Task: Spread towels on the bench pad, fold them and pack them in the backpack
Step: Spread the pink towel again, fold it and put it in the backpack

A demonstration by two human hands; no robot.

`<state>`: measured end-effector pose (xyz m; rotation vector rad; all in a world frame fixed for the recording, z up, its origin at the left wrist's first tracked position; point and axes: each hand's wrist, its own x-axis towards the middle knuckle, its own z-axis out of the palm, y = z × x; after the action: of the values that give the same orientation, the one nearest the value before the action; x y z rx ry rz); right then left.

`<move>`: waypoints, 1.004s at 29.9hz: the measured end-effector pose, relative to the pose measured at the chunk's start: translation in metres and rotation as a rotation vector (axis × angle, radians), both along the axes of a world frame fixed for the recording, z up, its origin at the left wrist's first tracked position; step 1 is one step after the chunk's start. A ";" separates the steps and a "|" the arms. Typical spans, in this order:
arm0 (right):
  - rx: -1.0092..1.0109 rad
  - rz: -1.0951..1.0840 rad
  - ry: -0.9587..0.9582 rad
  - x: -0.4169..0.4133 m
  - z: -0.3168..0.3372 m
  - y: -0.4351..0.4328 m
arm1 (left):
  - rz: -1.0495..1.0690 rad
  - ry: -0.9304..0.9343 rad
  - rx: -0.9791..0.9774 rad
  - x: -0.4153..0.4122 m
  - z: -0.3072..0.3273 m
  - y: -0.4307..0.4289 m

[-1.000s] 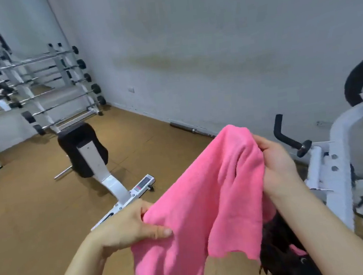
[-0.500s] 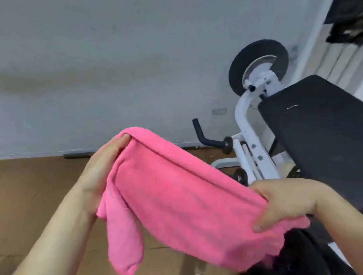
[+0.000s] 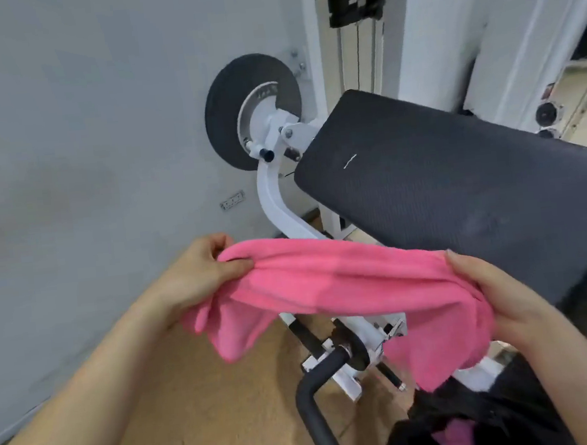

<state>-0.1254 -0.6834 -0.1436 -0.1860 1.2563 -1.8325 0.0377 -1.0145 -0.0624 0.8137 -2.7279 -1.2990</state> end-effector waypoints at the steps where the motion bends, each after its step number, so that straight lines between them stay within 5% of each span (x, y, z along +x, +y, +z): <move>1: 0.042 -0.016 0.049 -0.011 0.000 0.004 | -0.058 -0.038 -0.060 -0.021 0.003 -0.011; 6: 0.359 -0.098 0.228 -0.050 0.005 0.010 | -0.357 -0.155 -0.137 -0.130 0.018 -0.060; 11: 0.834 -0.403 0.628 -0.099 -0.009 -0.021 | -0.530 -0.099 0.214 -0.256 -0.003 -0.106; 14: 1.052 -0.552 0.709 -0.124 -0.021 -0.033 | -0.528 -0.057 0.414 -0.333 -0.038 -0.123; 19: 1.262 -0.597 0.725 -0.159 -0.015 -0.052 | -0.632 0.177 0.001 -0.413 -0.085 -0.136; 24: 1.243 -0.772 0.602 -0.185 -0.002 -0.065 | -0.722 0.079 0.027 -0.476 -0.089 -0.151; 30: 1.273 -0.919 0.539 -0.233 0.011 -0.078 | -0.480 0.327 -0.062 -0.551 -0.089 -0.134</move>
<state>-0.3586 -0.7615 -0.1324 0.7586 2.9713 -1.2405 -0.5137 -1.1484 -0.1517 -0.0743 -2.7550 -1.2570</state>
